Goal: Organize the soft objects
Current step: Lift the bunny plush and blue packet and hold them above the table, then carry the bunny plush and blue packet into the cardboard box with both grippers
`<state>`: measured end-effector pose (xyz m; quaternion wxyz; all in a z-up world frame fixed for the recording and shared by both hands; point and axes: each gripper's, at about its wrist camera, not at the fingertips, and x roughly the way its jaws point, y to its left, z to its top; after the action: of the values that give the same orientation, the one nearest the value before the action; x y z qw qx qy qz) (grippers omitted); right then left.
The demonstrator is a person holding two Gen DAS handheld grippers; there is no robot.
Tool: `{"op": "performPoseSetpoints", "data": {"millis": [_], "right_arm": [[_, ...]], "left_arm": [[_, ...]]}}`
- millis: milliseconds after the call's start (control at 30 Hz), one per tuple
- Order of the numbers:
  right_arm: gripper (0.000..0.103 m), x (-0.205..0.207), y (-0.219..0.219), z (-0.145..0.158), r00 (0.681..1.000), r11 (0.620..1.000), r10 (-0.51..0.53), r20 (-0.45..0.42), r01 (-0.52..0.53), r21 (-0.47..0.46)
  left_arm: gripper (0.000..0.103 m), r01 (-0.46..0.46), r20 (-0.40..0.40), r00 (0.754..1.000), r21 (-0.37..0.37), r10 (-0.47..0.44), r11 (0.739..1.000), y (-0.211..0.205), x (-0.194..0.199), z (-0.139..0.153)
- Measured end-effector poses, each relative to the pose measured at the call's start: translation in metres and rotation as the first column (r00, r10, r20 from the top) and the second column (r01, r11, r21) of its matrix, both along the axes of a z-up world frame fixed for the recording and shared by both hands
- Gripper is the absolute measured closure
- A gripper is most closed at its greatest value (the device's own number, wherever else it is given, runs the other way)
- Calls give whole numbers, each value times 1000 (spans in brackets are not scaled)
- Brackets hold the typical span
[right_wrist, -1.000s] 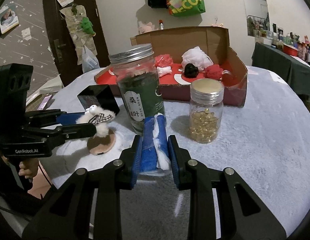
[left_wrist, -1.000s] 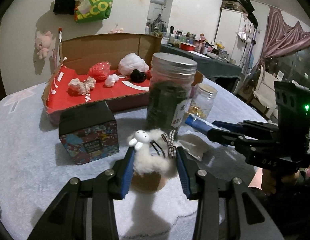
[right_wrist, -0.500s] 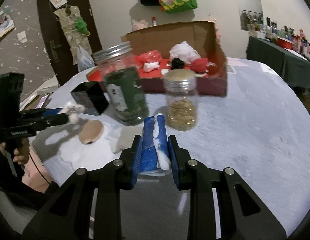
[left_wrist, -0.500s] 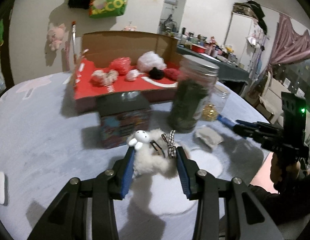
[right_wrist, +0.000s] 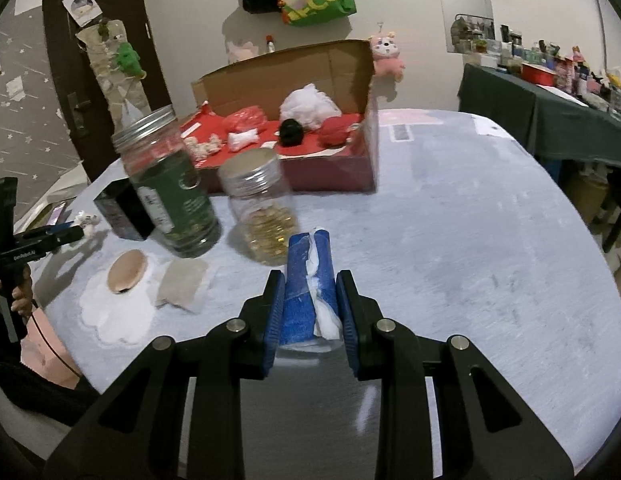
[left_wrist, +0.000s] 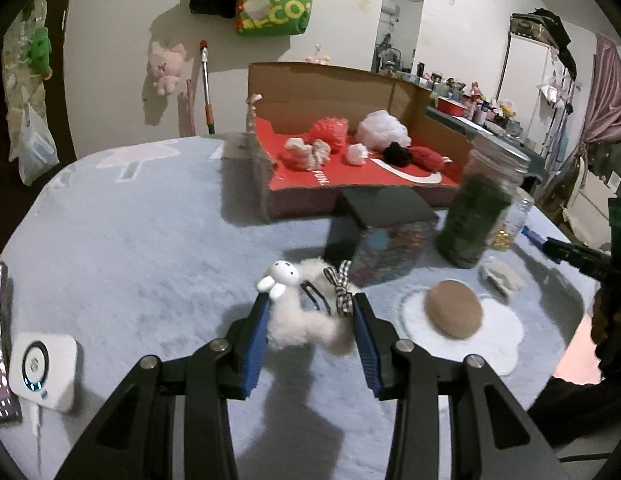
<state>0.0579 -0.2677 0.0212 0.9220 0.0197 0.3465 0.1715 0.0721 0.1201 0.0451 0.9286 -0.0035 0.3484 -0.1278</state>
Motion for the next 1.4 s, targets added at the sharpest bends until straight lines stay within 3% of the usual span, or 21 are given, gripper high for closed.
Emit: {"op": "performPoseSetpoints", "data": {"millis": [333,733,967,1133,1400], "right_arm": [[77,33,-1,12,998,994,51,26,-48,-99],[77,90,7,48,989,988,146,28,-144,-62],[77,134,30,58,976,976,213,-38,-215,-34],[77,166,50,54,965,970,231,-125,-239,-49],[77,206,83,31,948,952,163,-274,-224,-209]], "left_arm": [[60,58,30,998,7,-58,998,11,29,6],[60,176,55,983,31,-178,984,-4,85,51],[60,260,-35,965,4,-260,965,-38,130,57],[60,273,-135,953,6,-270,962,-60,162,49],[60,290,-273,926,76,-260,954,-88,197,28]]}}
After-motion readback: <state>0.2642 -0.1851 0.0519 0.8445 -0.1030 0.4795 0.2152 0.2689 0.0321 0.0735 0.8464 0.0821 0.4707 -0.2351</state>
